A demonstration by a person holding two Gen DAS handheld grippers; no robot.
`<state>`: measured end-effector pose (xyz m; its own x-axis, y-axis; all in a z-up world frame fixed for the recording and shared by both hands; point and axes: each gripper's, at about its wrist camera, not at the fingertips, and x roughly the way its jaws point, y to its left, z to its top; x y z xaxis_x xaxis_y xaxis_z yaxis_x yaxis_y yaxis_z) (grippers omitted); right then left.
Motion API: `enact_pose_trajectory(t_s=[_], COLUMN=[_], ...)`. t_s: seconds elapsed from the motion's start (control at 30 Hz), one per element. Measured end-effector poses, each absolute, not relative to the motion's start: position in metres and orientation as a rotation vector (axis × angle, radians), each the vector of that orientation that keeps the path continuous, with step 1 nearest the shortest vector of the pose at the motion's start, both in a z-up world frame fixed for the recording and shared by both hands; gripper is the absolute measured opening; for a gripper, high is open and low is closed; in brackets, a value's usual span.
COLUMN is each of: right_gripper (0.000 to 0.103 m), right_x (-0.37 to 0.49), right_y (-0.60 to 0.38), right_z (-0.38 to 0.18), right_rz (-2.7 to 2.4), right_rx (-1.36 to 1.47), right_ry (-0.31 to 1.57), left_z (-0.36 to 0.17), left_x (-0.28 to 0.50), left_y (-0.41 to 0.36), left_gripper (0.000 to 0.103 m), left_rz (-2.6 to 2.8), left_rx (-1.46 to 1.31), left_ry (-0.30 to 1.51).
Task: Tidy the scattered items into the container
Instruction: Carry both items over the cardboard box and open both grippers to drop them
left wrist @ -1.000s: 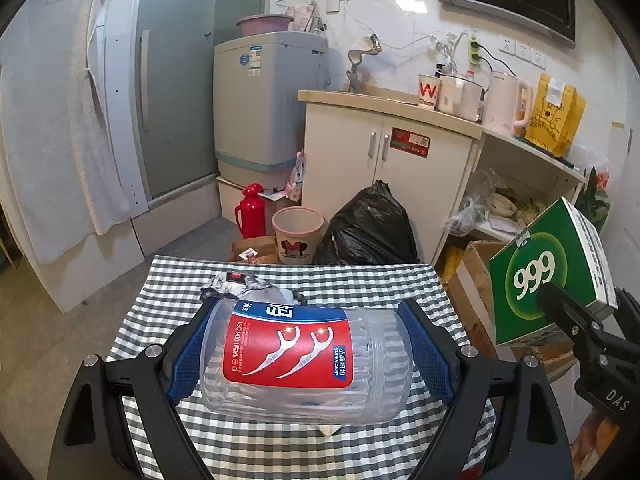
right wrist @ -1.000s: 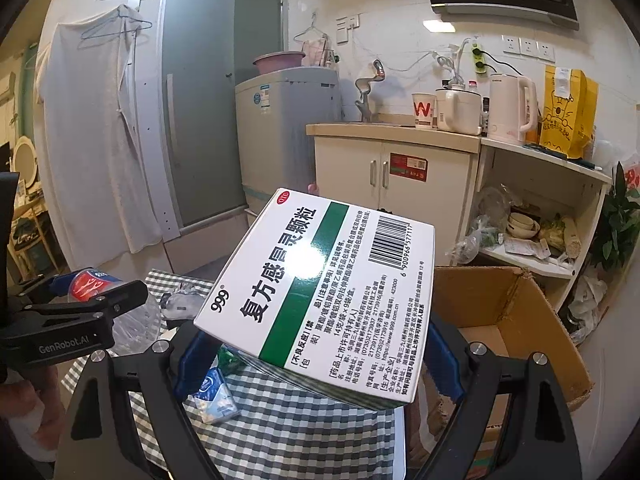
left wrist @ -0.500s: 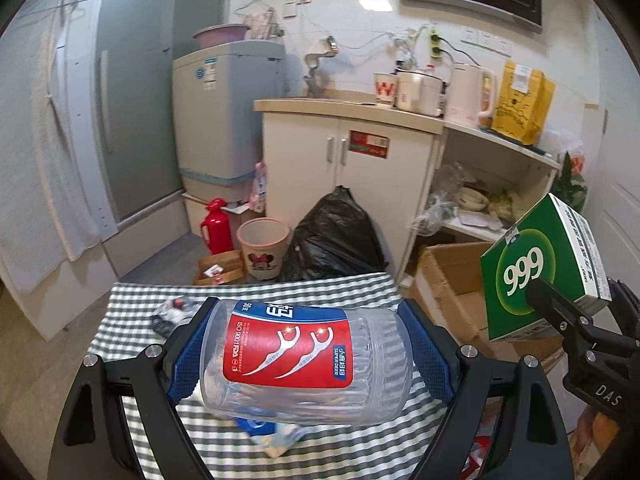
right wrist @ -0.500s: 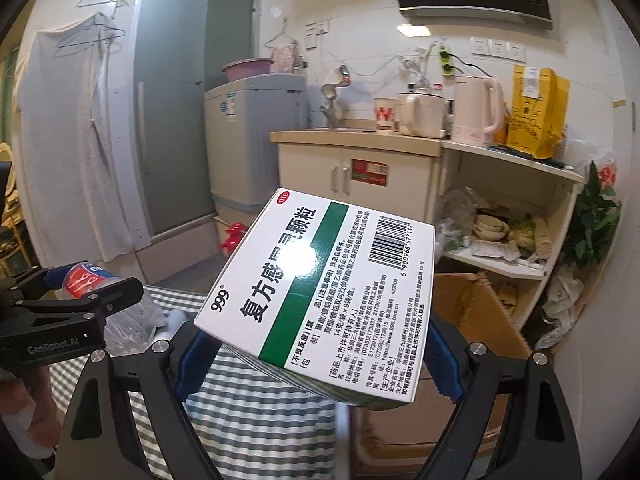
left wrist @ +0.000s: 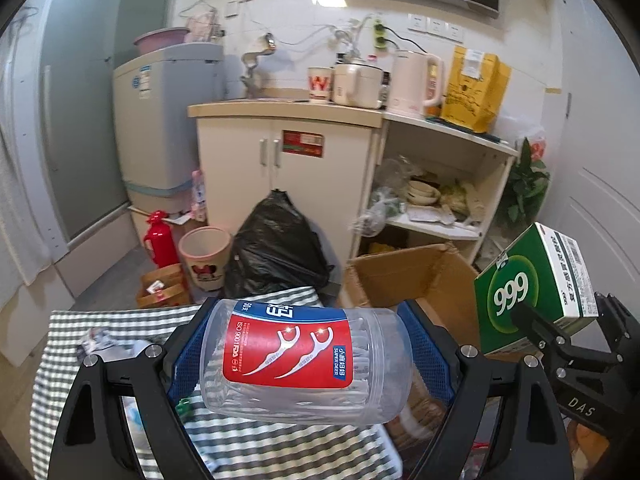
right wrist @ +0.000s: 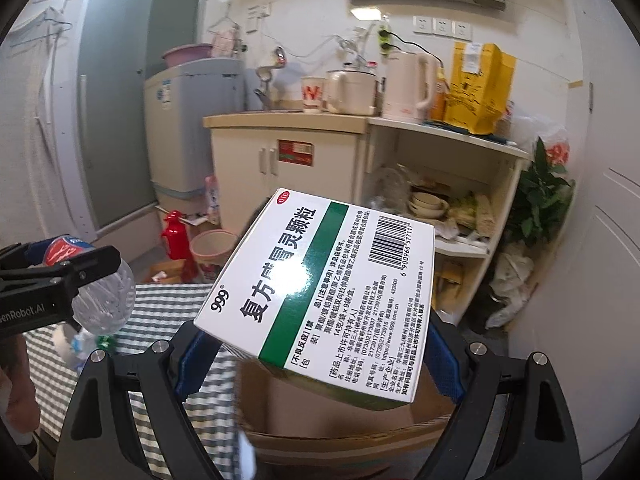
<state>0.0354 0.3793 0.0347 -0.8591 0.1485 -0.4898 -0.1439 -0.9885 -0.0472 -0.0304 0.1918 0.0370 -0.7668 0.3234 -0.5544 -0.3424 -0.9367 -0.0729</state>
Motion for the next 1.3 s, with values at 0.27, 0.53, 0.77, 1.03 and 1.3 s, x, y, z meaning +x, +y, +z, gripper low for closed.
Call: enact_pose_trajectory(t_s=[0.27,0.53,0.77,1.03,1.3], right_gripper=[0.089,0.089,0.089,0.090,0.093], right_x=[0.029,0.013,-0.003,-0.015,-0.017], right_y=[0.417,0.440,0.452,0.452,0.449], right_z=[0.021,-0.010,-0.033,-0.051,-0.056], right_rz=[2.810,2.770,2.745,2.726,2.712], right_rx=[-0.824,-0.950,-1.037,-1.125,-1.145], right_ry=[0.008,0.015,0.024,0.008,-0.020], left_z=[0.030,0.022,0.010,-0.004,-0.012], left_x=[-0.042,-0.055,-0.067,-0.081,-0.091], left_y=[0.238,0.275,0.299,0.324,0.342], left_gripper=[0.089,0.089,0.089,0.089,0.089], left_rz=[2.585,2.536,2.506,2.461,2.427], left_rx=[-0.832,-0.842,-0.866,-0.889,-0.905], left_ry=[0.077,0.104,0.119,0.144,0.153])
